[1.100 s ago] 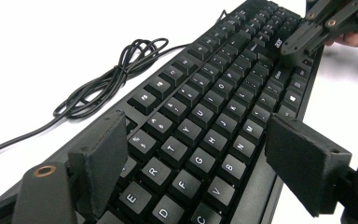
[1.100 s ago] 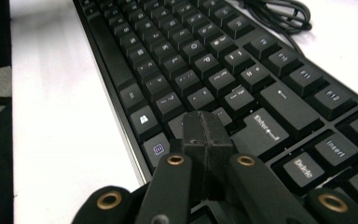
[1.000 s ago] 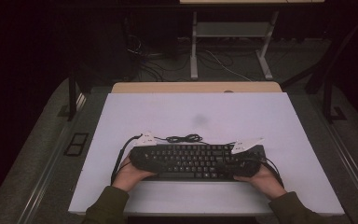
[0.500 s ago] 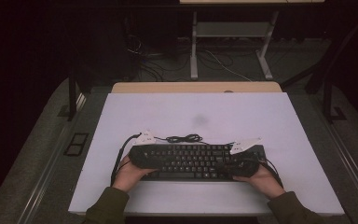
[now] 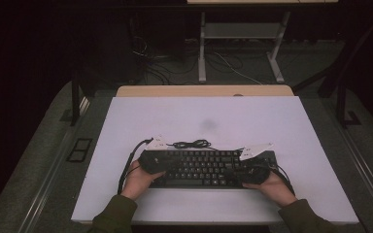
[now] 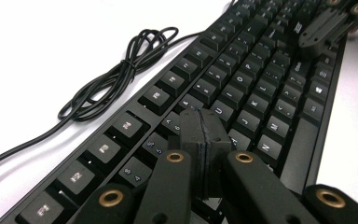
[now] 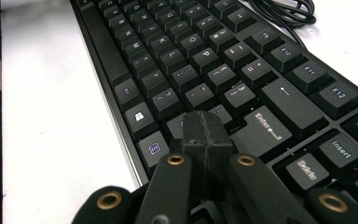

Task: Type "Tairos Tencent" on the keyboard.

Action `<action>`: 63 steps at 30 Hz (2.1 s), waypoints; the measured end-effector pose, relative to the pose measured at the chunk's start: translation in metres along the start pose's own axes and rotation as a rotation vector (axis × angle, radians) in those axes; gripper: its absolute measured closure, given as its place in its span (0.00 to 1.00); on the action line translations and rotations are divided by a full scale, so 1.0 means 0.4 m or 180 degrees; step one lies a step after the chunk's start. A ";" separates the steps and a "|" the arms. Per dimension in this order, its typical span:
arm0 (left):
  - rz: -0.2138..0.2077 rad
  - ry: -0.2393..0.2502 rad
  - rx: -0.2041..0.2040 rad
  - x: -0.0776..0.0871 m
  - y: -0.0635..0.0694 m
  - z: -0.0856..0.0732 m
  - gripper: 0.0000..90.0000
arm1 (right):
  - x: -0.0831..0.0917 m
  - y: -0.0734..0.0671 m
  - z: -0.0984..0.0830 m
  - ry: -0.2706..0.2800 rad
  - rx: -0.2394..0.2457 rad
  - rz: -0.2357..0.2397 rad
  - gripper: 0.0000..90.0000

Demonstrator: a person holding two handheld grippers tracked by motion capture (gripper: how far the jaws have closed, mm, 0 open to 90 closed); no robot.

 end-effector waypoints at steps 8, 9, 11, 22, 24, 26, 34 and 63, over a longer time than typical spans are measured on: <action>0.0088 -0.0155 -0.0055 -0.017 0.002 -0.004 0.99 | 0.000 -0.001 0.000 -0.0003 -0.0004 0.0001 0.99; 0.0074 -0.0143 -0.0037 -0.016 0.002 -0.004 0.99 | 0.000 -0.001 0.000 -0.0003 -0.0003 -0.0001 0.99; 0.0075 -0.0143 -0.0036 -0.016 0.002 -0.004 0.99 | 0.000 -0.001 0.000 -0.0003 -0.0004 0.0000 0.99; -0.0012 0.0013 0.0041 0.001 0.005 0.000 0.99 | 0.000 -0.002 0.001 -0.0005 0.0006 -0.0003 0.99; -0.0020 0.0042 0.0044 0.004 0.006 0.001 0.97 | 0.001 -0.002 0.001 -0.0009 0.0010 -0.0005 0.99; -0.0021 0.0045 0.0049 0.010 0.007 0.000 0.93 | 0.001 -0.002 0.002 -0.0019 0.0006 -0.0005 0.99; -0.0033 0.0077 0.0070 0.020 0.022 -0.010 0.74 | 0.006 -0.003 0.006 0.0025 -0.0007 -0.0011 0.99; 0.0034 0.0133 0.0117 0.060 0.030 -0.038 0.65 | 0.006 0.000 0.057 0.0392 -0.0207 -0.0071 0.40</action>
Point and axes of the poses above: each handheld gripper's, and its own axes: x roughly backward along the jaws, z roughly out of its top, y roughly to its right, the point moved 1 cm from there along -x, roughly forward along the jaws, and after that the axes turned 11 degrees about -z, right-handed, at the moved point
